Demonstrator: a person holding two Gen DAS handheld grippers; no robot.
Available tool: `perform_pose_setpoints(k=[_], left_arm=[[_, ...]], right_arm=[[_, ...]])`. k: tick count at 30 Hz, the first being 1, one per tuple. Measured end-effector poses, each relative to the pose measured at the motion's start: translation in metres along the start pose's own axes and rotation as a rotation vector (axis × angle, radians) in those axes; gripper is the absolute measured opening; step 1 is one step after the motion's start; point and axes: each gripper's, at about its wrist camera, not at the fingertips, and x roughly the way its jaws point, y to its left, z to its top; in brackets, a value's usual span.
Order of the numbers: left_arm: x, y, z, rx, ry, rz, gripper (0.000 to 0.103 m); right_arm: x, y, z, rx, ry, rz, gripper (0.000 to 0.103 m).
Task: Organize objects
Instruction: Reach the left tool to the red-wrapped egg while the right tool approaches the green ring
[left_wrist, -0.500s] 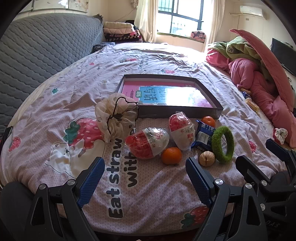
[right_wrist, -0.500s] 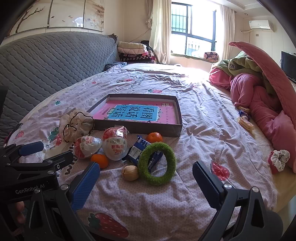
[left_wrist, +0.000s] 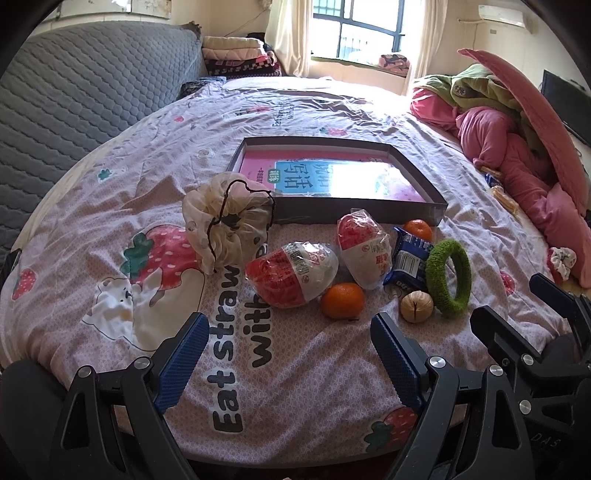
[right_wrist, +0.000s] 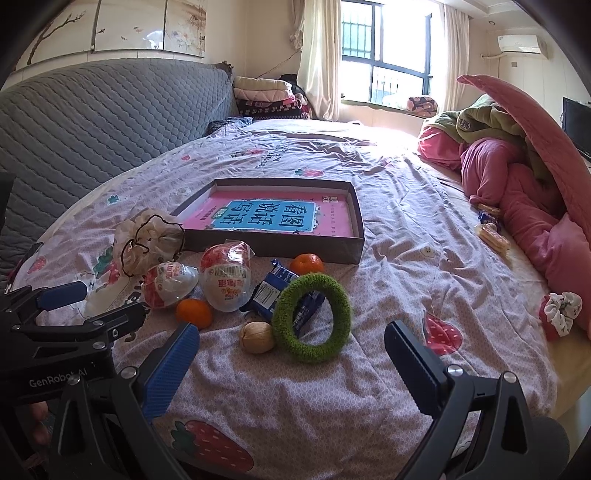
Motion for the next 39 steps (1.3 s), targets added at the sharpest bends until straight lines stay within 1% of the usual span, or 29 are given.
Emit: perform_pose_setpoints(k=[3,10,13,16,20,22,26,31,39], left_arm=[[0.005,0.002,-0.001,-0.005,0.016,-0.009,0.090],[0.026,0.014,-0.003,-0.040,0.087,-0.020,0.090],[0.033,0.017,-0.001,-0.051,0.093,-0.013,0.090],[0.039,0.016,0.004,-0.037,0.092,-0.002,0.090],[0.055,0.019,0.011,-0.009,0.125,-0.043,0.090],[0.063,0.021,0.013,0.003,0.139,-0.051,0.090],[0.070,0.027,0.013,-0.010,0.134,-0.055,0.089],[0.071,0.028,0.017,0.017,0.105,-0.058,0.089],[0.079,0.029,0.022,0.010,0.115,-0.087,0.089]], right_arm=[[0.004,-0.002,-0.002,0.006,0.013,0.001,0.101],[0.017,-0.009,-0.007,0.024,0.052,0.011,0.101],[0.022,-0.014,-0.008,0.037,0.063,0.022,0.101],[0.028,-0.017,-0.010,0.046,0.072,0.038,0.101],[0.035,-0.019,-0.010,0.045,0.087,0.052,0.101],[0.038,-0.020,-0.010,0.046,0.094,0.055,0.101],[0.041,-0.020,-0.010,0.044,0.098,0.052,0.101],[0.047,-0.020,-0.009,0.037,0.106,0.052,0.101],[0.054,-0.027,-0.008,0.058,0.120,0.047,0.101]])
